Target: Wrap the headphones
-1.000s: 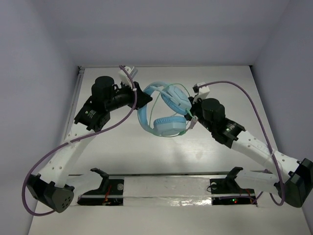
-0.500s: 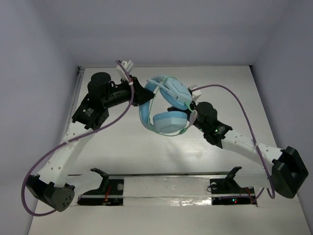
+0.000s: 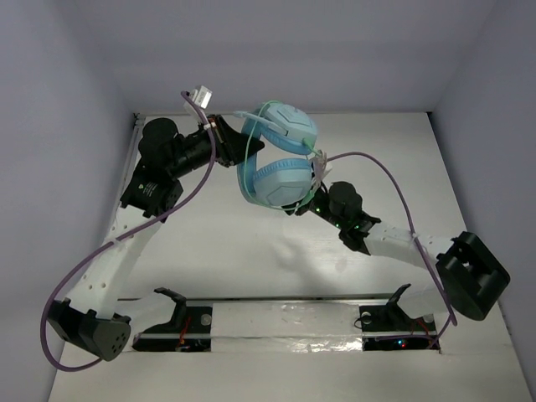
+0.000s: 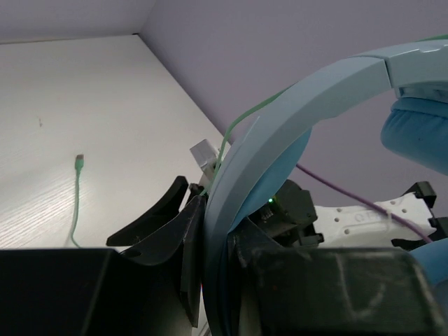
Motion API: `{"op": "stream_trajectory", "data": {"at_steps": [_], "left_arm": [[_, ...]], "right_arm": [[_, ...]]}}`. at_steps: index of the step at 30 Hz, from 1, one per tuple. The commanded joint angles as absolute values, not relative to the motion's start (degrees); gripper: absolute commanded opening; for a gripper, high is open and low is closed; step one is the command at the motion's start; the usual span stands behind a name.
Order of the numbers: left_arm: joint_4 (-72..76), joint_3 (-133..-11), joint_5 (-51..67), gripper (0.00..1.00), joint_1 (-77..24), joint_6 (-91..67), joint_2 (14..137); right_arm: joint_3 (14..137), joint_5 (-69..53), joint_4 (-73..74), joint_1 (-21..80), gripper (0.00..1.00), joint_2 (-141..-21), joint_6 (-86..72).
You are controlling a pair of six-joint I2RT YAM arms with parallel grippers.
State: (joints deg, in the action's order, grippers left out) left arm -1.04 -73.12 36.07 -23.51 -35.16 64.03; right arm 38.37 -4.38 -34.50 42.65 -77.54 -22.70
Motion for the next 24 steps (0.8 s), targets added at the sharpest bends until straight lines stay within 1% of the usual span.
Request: {"op": "stream_trajectory", "data": {"at_steps": [1, 5, 11, 13, 14, 16, 18, 19, 20, 21, 22, 24], "left_arm": [[9.04, -73.83, 38.05, 0.0, -22.77, -42.0, 63.19], [10.28, -73.57, 35.6, 0.0, -22.76, -43.33, 62.32], [11.16, -73.3, 30.85, 0.0, -22.24, -45.26, 61.0], [11.16, -73.3, 28.58, 0.0, -21.71, -45.7, 60.65], [10.99, -73.21, 27.43, 0.0, -21.71, -45.79, 60.47], [10.64, -73.13, 23.41, 0.0, -21.71, -45.88, 59.77], [10.63, -72.34, 19.97, 0.0, -21.71, -45.97, 59.24], [9.76, -72.16, 15.6, 0.0, -21.71, -45.53, 58.8], [9.06, -71.98, 13.64, 0.0, -21.71, -45.01, 58.71], [8.7, -71.63, 11.71, 0.0, -21.71, -44.13, 58.62], [7.22, -71.46, 6.64, 0.0, -21.71, -43.25, 58.45], [5.37, -70.41, 0.65, 0.0, -21.71, -40.62, 58.62]], "right_arm": [[38.15, -7.46, -43.76, 42.36, 0.5, -79.88, -23.73], [37.27, -9.4, -47.45, 42.36, 0.51, -82.26, -25.04], [34.9, -12.83, -52.9, 42.36, 0.57, -85.25, -27.77], [34.89, -13.62, -53.35, 42.36, 0.54, -85.78, -28.21], [35.24, -14.06, -53.09, 42.36, 0.51, -86.04, -28.39], [35.33, -15.02, -53.09, 42.89, 0.4, -86.57, -29.61], [35.42, -15.73, -53.17, 44.54, 0.41, -87.8, -30.32], [35.51, -15.21, -52.13, 45.26, 0.43, -88.32, -30.5], [35.77, -14.94, -51.08, 46.05, 0.44, -89.03, -30.59], [35.95, -14.85, -49.85, 47.71, 0.43, -89.03, -30.67], [35.86, -14.33, -47.66, 48.59, 0.41, -88.95, -30.59], [36.21, -13.19, -42.66, 51.22, 0.28, -87.99, -30.24]]}}
